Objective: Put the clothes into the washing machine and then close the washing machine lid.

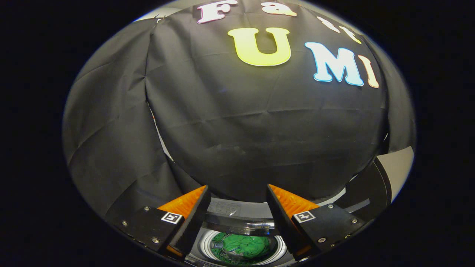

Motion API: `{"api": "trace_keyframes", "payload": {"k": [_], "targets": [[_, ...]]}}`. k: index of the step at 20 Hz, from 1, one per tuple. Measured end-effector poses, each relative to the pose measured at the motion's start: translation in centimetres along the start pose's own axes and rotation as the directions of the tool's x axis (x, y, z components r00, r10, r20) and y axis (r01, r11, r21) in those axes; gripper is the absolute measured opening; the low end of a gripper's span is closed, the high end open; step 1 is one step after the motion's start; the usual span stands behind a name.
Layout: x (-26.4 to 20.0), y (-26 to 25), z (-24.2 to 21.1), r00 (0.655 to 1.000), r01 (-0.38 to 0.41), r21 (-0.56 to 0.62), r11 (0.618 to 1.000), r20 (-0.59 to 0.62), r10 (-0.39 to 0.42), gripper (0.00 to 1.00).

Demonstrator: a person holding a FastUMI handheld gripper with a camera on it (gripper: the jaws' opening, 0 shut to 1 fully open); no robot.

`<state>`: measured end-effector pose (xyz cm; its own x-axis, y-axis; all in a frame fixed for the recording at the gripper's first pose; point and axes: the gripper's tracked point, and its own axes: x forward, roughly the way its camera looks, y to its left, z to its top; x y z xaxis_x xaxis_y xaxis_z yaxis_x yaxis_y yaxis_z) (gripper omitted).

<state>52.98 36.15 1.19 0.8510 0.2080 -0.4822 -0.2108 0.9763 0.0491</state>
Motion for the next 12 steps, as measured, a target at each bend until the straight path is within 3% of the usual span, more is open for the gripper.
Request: {"api": "trace_keyframes", "payload": {"k": [12], "targets": [[-3.3, 1.4, -3.2, 0.997, -0.018, -0.017, 1.000, 0.072, 0.020, 0.93]]}}
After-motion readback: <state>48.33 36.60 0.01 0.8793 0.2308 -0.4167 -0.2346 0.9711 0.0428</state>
